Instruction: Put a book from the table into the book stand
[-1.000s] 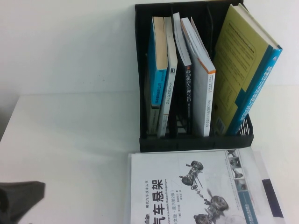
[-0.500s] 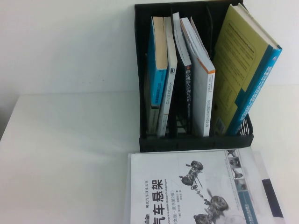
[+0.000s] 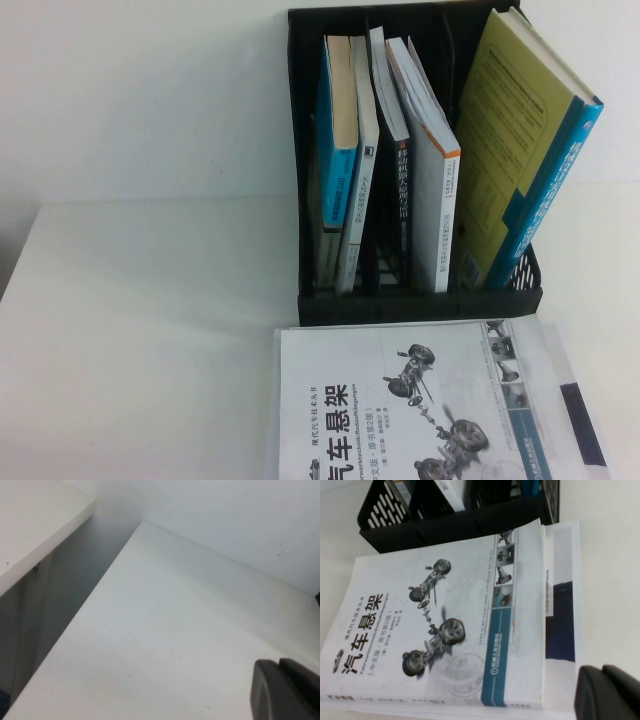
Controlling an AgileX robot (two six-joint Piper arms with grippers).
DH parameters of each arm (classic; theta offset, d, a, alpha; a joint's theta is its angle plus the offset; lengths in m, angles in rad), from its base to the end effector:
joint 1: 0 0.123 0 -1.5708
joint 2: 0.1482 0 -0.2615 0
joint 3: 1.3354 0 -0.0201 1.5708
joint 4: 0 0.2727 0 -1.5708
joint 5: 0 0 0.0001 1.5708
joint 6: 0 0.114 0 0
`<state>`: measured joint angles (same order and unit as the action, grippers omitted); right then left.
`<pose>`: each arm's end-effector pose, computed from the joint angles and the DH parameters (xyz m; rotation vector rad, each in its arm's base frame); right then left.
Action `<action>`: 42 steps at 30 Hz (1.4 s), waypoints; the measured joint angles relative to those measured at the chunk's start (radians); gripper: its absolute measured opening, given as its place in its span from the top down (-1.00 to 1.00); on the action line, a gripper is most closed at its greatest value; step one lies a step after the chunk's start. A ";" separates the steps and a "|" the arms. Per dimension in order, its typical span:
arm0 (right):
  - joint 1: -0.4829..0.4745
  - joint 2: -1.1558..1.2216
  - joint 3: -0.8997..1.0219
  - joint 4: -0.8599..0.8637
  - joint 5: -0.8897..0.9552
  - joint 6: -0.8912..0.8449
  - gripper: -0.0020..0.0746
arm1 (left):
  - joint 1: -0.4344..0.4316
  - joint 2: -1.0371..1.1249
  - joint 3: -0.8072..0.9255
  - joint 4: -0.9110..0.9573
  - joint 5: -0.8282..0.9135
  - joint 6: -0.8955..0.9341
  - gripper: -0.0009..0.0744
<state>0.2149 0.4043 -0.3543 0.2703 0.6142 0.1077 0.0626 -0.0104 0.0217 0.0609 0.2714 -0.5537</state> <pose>0.1375 0.0480 0.2306 0.0323 2.1616 0.4829 0.1228 0.0096 0.1775 -0.5001 1.7035 -0.2989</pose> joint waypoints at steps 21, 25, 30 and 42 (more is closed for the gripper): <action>0.000 0.000 0.000 0.000 0.004 0.000 0.95 | -0.029 0.000 -0.006 -0.033 0.055 0.205 0.98; 0.000 0.000 0.000 0.000 0.004 0.000 0.95 | -0.029 0.000 -0.006 -0.033 0.055 0.207 0.98; 0.000 -0.001 0.000 0.002 0.004 0.000 0.95 | -0.029 0.000 -0.006 -0.036 0.055 0.209 0.98; -0.138 -0.406 0.256 -0.270 -0.251 0.012 0.96 | -0.029 0.000 -0.006 -0.038 0.059 0.209 0.98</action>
<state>0.0764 -0.0012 -0.0980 0.0000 0.3630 0.1199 0.0339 -0.0104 0.0160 0.0232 0.3302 -0.3445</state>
